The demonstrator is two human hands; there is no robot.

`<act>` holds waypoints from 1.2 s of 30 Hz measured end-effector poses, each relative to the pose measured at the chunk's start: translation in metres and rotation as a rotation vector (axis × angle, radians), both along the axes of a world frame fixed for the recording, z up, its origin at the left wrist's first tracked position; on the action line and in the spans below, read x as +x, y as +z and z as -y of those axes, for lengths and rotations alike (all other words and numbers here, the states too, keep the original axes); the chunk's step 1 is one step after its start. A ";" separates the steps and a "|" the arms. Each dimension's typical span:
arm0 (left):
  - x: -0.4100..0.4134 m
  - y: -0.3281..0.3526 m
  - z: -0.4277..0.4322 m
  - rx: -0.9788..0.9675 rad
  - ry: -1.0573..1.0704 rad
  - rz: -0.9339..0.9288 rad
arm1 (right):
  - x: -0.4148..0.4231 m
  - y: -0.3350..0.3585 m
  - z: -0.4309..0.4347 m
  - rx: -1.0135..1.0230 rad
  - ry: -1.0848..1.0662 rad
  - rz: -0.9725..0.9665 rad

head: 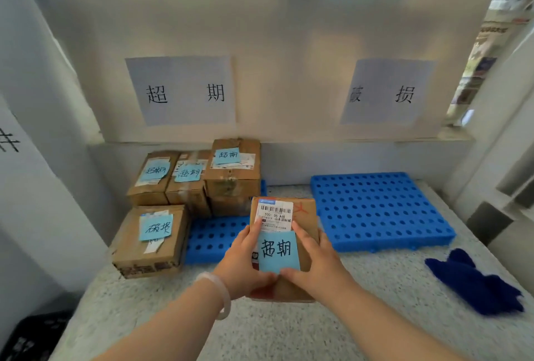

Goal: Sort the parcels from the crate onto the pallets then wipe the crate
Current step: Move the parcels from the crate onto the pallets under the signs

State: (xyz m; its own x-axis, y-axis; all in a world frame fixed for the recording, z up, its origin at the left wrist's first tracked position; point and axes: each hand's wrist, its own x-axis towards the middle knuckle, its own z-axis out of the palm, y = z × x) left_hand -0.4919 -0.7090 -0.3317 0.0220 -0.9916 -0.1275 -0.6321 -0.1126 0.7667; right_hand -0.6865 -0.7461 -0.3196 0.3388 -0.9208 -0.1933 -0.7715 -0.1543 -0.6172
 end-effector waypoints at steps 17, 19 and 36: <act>0.139 -0.060 0.036 0.260 0.079 0.037 | 0.147 -0.065 0.052 0.209 0.121 -0.044; 0.142 -0.062 0.044 0.287 0.075 0.026 | 0.153 -0.068 0.059 0.232 0.113 -0.041; 0.161 -0.079 0.077 0.279 0.056 0.087 | 0.166 -0.084 0.095 0.288 0.072 0.031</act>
State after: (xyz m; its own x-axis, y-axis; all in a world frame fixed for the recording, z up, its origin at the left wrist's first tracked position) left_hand -0.3312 -0.7864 -0.4112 0.0982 -0.9153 -0.3906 -0.6810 -0.3481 0.6443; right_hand -0.5205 -0.8407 -0.4038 0.4113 -0.8030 -0.4312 -0.7449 -0.0235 -0.6668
